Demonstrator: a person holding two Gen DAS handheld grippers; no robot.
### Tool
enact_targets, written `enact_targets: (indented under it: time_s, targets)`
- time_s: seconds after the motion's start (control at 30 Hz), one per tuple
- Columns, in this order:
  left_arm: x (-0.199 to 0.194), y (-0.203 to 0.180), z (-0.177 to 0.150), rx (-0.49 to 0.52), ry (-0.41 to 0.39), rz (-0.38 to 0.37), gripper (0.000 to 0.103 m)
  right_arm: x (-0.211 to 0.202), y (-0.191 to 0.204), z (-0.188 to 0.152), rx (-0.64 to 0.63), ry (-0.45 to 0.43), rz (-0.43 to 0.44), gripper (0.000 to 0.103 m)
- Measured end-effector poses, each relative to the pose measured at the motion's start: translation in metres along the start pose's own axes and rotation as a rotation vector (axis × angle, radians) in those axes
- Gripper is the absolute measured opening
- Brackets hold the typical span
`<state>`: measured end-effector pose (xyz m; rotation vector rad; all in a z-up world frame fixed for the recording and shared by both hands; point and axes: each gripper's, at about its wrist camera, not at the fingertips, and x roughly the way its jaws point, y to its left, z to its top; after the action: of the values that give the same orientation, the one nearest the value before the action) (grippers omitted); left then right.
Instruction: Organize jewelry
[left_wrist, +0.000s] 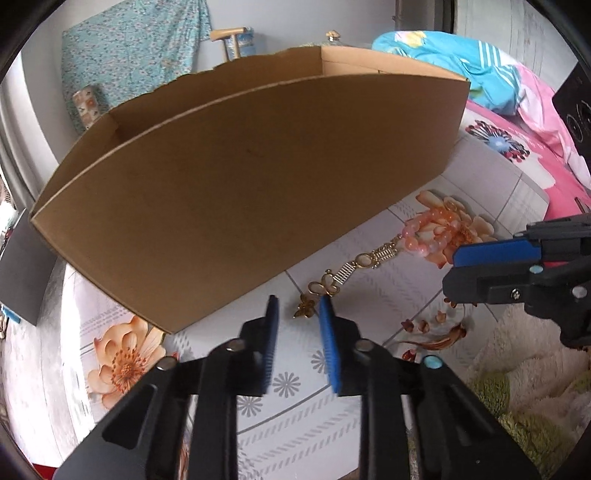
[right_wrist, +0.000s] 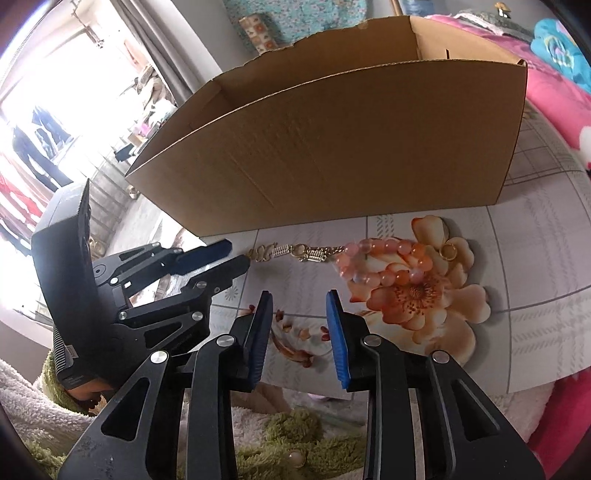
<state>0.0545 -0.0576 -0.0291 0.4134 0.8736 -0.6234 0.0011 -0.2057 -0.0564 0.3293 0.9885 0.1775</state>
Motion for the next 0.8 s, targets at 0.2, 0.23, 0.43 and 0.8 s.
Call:
enact_targets:
  time_s: [0.2,0.23,0.43,0.8]
  targets:
    - [0.006,0.005,0.002,-0.017,0.009,-0.033,0.014,0.004,0.001,0.001,0.002,0.000,0.007,0.028]
    - [0.006,0.005,0.002,-0.014,0.008,-0.034,0.013,0.004,0.001,0.001,0.002,0.000,0.008,0.028]
    - [0.007,-0.001,0.001,0.013,-0.006,-0.027,0.006,0.001,-0.002,0.001,0.005,-0.008,0.007,0.028]
    - [-0.009,0.015,-0.012,-0.054,-0.013,-0.009,0.006,-0.003,0.005,0.000,-0.032,-0.016,0.022,0.027]
